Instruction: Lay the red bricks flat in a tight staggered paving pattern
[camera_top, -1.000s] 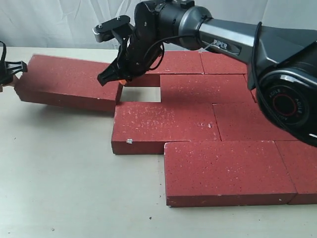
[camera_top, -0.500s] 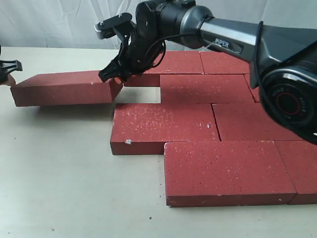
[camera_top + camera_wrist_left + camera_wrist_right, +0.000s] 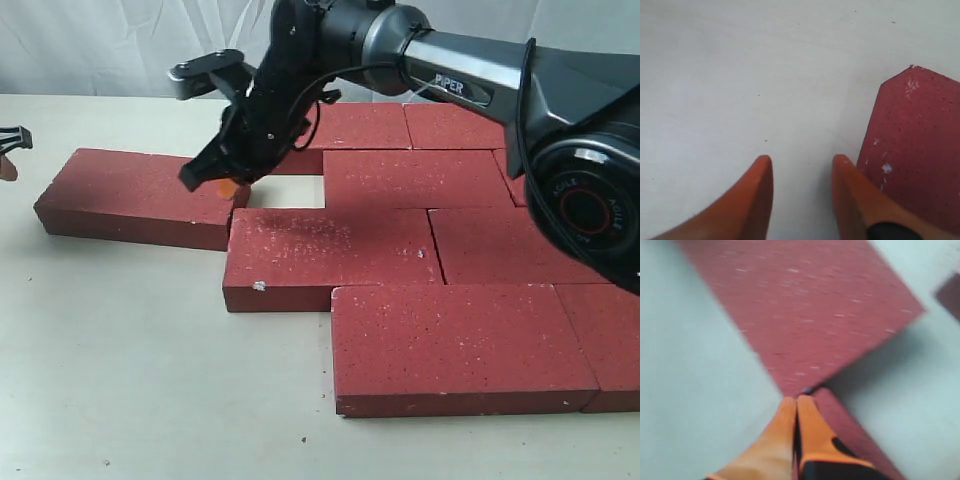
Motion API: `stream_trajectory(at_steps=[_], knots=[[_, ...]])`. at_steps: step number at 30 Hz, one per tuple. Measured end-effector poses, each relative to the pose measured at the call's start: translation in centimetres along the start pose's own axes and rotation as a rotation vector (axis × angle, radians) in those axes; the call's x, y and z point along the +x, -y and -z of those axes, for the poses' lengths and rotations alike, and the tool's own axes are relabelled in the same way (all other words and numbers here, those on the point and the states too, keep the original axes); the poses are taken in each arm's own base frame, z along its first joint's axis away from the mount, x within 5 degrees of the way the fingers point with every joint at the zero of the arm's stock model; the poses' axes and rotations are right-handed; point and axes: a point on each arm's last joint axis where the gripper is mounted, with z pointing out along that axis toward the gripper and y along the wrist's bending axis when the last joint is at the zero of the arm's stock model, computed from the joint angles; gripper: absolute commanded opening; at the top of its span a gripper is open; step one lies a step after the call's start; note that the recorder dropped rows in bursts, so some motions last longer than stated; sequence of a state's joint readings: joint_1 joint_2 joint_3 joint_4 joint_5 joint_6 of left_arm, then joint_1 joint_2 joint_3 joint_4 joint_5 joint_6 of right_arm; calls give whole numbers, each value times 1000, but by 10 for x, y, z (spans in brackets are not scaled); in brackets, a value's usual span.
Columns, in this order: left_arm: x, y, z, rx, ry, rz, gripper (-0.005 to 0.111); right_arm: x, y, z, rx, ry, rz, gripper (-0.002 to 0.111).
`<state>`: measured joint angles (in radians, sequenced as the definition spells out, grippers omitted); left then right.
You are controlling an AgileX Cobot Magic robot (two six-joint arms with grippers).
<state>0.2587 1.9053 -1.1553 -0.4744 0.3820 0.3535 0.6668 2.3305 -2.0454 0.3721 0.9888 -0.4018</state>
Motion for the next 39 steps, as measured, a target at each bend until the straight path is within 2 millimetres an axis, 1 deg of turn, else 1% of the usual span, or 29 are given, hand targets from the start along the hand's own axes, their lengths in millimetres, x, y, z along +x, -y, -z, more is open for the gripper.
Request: stream_trajectory(at_steps=[2, 4, 5, 7, 9, 11, 15, 22, 28, 31, 34, 37, 39], knots=[[2, -1, 0, -4, -6, -21, 17, -3, -23, -3, -108, 5, 86, -1], [4, -2, -2, -12, -1, -27, 9, -4, -41, -8, -150, 5, 147, -1], [6, -3, -3, -17, 0, -30, 6, -4, -50, -15, -159, -1, 178, -1], [10, -4, -4, -25, 0, -25, 0, -2, -56, -27, -146, -4, 207, -1], [13, -7, -5, -31, 1, -10, 0, 0, -54, -42, -102, -15, 227, -1], [17, -8, -7, -34, -2, 3, 0, 1, -46, -55, -52, -36, 226, -1], [19, -9, -8, -35, 4, 26, 0, -2, -35, -71, 26, -53, 227, -1], [18, -9, -8, -36, 16, 39, 0, -12, -31, -74, 52, -16, 229, -1], [18, -9, -8, -34, 20, 48, 0, -11, -23, -79, 126, -22, 232, -1], [18, -9, -8, -32, 21, 55, 0, -12, -22, -79, 145, -12, 229, -1], [17, -9, -8, -33, 27, 61, 0, -13, -22, -79, 142, -4, 219, -1], [17, -9, -8, -36, 35, 62, 0, -11, -25, -79, 104, -17, 191, -1], [16, -9, -7, -39, 42, 62, 0, -12, -31, -74, 59, -20, 163, -1]])
